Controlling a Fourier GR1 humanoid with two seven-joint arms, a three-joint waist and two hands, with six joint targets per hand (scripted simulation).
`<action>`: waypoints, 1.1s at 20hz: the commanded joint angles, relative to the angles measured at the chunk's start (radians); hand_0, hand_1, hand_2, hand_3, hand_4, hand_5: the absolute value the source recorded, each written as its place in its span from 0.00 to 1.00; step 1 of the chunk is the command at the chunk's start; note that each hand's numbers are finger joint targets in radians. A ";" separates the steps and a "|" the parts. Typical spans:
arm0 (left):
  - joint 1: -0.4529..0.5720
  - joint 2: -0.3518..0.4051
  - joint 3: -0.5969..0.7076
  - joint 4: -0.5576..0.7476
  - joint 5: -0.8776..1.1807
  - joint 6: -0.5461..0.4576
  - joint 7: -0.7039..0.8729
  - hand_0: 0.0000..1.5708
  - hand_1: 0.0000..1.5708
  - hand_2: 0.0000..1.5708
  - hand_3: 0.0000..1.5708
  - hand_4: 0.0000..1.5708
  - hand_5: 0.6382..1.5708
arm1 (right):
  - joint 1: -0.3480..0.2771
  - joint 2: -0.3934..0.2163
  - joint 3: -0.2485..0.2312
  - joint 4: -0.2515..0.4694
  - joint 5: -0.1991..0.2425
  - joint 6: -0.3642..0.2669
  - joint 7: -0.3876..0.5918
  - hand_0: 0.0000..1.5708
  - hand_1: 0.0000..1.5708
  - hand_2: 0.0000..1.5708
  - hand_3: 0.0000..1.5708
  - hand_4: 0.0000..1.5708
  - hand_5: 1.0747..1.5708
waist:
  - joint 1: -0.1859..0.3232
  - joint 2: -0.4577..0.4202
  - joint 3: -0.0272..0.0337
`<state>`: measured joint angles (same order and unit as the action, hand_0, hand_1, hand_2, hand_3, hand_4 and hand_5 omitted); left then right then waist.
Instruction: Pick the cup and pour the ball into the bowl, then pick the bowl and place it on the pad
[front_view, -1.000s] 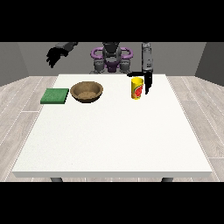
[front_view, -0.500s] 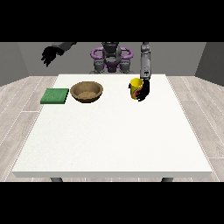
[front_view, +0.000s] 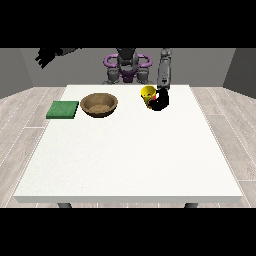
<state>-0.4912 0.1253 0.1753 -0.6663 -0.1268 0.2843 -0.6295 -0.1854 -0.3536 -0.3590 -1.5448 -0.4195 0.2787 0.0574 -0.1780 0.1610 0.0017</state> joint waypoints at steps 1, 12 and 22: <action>-0.019 -0.038 -0.090 -0.015 -0.107 0.117 0.141 0.81 0.81 1.00 1.00 0.90 0.85 | 0.035 -0.017 -0.020 0.085 -0.010 0.026 0.018 0.00 0.00 0.00 0.20 0.41 0.99 | 0.020 -0.118 -0.0004; -0.233 0.001 -0.466 0.121 -0.708 0.386 0.623 0.87 0.87 1.00 1.00 0.92 0.97 | 0.020 -0.022 -0.020 0.238 0.013 0.057 -0.022 0.00 0.00 0.00 0.05 0.43 0.98 | 0.019 -0.204 0.0063; -0.464 -0.124 -0.646 0.174 -0.978 0.224 1.055 0.83 0.83 1.00 1.00 0.94 0.95 | -0.049 -0.048 -0.036 0.368 0.004 0.121 -0.084 0.00 0.00 0.00 0.11 0.45 0.98 | 0.039 -0.165 -0.0002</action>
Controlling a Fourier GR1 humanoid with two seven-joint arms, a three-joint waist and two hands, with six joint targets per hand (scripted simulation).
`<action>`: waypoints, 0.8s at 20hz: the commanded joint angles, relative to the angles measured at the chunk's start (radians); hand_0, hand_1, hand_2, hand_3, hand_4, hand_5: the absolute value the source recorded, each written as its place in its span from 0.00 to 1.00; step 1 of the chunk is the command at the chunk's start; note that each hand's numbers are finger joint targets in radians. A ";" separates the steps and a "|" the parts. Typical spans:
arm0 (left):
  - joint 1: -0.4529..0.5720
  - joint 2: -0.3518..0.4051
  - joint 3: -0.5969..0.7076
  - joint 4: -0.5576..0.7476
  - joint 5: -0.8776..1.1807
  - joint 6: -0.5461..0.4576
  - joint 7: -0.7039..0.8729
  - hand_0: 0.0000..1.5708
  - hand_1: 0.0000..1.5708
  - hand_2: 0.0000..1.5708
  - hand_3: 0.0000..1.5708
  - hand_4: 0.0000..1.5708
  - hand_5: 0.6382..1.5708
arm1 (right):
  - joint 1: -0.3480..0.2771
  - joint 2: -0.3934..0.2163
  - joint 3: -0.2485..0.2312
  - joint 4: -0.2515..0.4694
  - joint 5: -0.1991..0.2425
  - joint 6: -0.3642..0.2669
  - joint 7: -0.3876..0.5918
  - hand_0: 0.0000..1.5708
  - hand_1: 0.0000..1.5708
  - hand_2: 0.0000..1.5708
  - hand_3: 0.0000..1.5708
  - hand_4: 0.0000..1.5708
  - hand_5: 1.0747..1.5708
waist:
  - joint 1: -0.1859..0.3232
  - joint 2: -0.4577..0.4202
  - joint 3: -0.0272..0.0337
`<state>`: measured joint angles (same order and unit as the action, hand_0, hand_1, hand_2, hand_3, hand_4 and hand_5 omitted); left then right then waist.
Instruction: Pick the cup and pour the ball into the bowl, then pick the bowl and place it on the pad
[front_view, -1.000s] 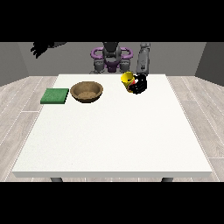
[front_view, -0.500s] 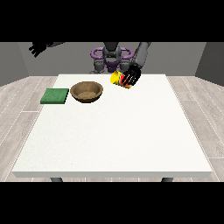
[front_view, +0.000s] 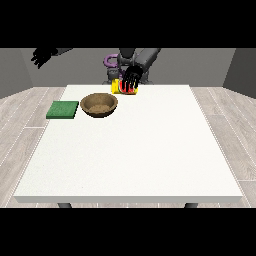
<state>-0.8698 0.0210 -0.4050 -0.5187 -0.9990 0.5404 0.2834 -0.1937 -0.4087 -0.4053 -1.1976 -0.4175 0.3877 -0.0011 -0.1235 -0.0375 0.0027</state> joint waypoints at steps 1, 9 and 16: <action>-0.085 -0.020 -0.102 0.005 -0.105 -0.109 0.180 0.84 0.84 1.00 1.00 0.90 0.98 | -0.037 0.018 0.030 0.028 0.037 -0.043 0.018 0.00 0.00 0.00 0.10 0.45 0.98 | -0.002 -0.048 -0.0014; -0.167 -0.021 -0.287 0.009 -0.296 -0.333 0.339 0.77 0.77 1.00 1.00 0.67 1.00 | -0.045 0.065 0.066 0.072 0.070 -0.026 -0.049 0.00 0.00 0.00 0.18 0.44 0.96 | -0.033 -0.050 -0.0012; -0.107 -0.021 -0.388 -0.166 -0.305 -0.521 0.334 0.12 0.12 0.79 1.00 0.71 1.00 | -0.109 0.063 0.070 0.099 0.083 -0.075 -0.029 0.00 0.00 0.00 0.22 0.44 0.96 | -0.018 -0.050 -0.0024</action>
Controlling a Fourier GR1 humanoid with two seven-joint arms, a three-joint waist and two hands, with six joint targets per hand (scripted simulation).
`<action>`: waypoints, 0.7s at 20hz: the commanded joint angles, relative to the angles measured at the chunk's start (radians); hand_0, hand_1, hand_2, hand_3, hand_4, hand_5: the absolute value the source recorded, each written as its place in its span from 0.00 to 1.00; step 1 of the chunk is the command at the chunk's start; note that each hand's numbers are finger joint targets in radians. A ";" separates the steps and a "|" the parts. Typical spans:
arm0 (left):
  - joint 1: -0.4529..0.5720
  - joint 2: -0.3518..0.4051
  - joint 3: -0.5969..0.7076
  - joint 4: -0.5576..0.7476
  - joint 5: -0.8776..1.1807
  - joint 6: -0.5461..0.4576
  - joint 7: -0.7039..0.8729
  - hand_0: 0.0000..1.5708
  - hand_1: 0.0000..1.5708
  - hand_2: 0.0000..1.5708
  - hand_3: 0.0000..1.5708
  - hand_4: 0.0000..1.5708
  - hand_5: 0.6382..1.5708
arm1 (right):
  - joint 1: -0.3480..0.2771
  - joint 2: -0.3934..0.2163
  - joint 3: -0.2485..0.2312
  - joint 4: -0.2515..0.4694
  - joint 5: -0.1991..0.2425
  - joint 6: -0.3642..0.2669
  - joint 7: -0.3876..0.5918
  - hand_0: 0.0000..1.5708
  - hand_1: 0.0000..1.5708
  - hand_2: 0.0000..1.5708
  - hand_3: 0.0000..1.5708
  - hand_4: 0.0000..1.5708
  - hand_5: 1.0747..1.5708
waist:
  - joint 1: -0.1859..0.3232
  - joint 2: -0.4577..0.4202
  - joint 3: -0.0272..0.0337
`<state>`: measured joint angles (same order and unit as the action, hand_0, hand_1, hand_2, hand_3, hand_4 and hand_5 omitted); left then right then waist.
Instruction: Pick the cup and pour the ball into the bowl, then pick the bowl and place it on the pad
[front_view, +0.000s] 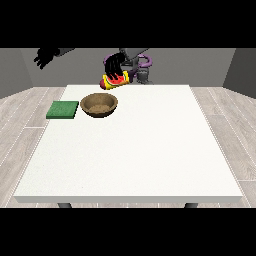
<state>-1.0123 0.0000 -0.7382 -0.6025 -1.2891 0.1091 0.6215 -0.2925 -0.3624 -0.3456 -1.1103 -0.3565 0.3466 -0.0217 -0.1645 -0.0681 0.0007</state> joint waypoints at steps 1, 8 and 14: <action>-0.011 0.000 -0.038 -0.088 -0.012 -0.151 0.005 0.11 0.11 0.76 1.00 0.72 1.00 | 0.008 -0.006 -0.005 0.033 0.009 0.007 -0.027 0.00 0.00 0.00 0.17 0.44 0.95 | 0.007 -0.004 -0.0002; 0.075 0.099 0.155 -0.193 0.084 0.116 -0.058 0.48 0.48 1.00 0.98 0.70 0.98 | 0.033 -0.088 -0.079 0.040 -0.041 0.028 0.000 0.00 0.00 0.00 0.11 0.45 0.96 | 0.089 -0.010 -0.0027; 0.167 0.124 0.481 -0.379 0.489 0.231 -0.248 0.40 0.40 0.60 0.43 0.82 0.97 | 0.071 -0.021 -0.076 0.038 -0.010 -0.057 -0.035 0.00 0.00 0.00 0.08 0.49 0.98 | 0.220 -0.019 -0.0129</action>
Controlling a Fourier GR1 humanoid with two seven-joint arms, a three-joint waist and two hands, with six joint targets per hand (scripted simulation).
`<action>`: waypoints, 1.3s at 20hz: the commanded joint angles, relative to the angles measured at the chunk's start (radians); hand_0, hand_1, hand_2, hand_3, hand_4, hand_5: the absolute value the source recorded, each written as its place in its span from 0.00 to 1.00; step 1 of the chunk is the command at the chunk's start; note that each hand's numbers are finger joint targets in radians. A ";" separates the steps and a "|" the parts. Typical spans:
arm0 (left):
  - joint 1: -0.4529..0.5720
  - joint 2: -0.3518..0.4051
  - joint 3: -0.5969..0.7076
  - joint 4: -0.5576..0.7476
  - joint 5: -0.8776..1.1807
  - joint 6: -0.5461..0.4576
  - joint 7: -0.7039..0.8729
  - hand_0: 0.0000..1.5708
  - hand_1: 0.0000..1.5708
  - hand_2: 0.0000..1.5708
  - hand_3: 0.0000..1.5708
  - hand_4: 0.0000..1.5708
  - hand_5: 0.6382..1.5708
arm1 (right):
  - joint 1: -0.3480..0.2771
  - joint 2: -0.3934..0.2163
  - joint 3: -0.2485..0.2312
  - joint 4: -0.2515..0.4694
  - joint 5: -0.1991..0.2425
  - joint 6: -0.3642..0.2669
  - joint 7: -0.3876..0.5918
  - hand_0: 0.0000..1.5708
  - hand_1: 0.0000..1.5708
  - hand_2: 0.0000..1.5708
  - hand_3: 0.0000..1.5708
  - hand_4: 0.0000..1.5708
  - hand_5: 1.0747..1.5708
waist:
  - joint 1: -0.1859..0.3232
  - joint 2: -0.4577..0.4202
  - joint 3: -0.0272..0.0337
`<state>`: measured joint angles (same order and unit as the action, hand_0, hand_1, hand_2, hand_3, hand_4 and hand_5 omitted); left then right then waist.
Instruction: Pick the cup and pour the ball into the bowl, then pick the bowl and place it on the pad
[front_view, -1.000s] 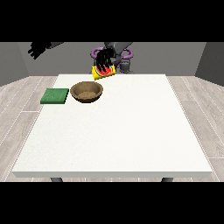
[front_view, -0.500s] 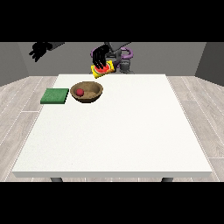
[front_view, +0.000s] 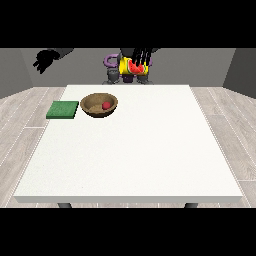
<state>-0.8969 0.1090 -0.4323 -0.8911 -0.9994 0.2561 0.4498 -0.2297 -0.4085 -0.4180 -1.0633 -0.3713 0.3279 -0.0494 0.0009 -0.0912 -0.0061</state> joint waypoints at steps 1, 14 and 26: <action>0.011 0.023 0.240 -0.129 0.274 0.057 -0.101 0.27 0.27 0.09 0.01 0.78 0.96 | -0.005 0.001 -0.011 0.001 0.015 -0.053 0.003 0.00 0.00 0.00 0.07 0.50 0.97 | 0.084 0.003 -0.0067; 0.025 0.203 0.738 -0.261 1.033 -0.440 -0.300 0.00 0.00 0.00 0.00 0.67 0.99 | 0.039 0.159 0.010 0.036 0.063 -0.176 -0.121 0.00 0.00 0.00 0.00 0.46 0.99 | 0.216 0.142 0.0048; 0.089 0.354 0.828 -0.315 1.182 -0.557 -0.242 0.00 0.00 0.00 0.00 0.64 0.97 | -0.129 0.181 0.028 0.320 0.081 -0.140 -0.314 0.00 0.00 0.00 0.00 0.37 0.97 | 0.178 0.229 0.0071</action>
<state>-0.8112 0.4377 0.3825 -1.1655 0.1389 -0.2873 0.1792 -0.3039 -0.2242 -0.3898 -0.8486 -0.2978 0.1705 -0.2876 0.1853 0.1135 0.0003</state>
